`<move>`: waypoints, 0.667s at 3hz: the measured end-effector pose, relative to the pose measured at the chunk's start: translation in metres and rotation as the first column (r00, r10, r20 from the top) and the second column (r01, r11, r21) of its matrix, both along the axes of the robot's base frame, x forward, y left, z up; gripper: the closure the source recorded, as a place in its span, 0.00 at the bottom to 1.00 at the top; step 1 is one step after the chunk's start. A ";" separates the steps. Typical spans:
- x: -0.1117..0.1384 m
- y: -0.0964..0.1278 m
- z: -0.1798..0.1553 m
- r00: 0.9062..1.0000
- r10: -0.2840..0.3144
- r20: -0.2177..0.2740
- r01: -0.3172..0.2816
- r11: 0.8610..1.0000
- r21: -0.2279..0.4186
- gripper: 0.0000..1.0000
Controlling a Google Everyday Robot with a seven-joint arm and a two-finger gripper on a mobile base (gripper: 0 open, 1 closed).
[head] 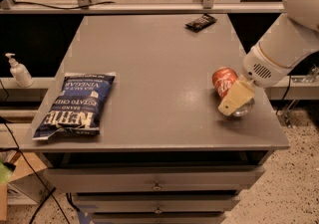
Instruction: Move coke can near blue chip bag
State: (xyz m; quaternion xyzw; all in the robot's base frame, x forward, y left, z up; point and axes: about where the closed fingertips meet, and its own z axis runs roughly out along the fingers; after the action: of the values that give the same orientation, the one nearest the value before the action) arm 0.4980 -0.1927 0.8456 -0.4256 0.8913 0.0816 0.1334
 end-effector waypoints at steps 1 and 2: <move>0.001 0.017 0.026 0.996 0.068 0.061 -0.068 0.998 -0.007 0.88; 0.000 0.049 0.051 0.975 0.181 0.126 -0.183 0.983 0.003 1.00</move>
Offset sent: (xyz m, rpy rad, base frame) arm -0.0021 0.0893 0.0842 0.0426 -0.2092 0.3448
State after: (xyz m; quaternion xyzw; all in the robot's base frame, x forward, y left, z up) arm 0.4983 -0.1441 0.8968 -0.5087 0.8379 0.0729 0.1840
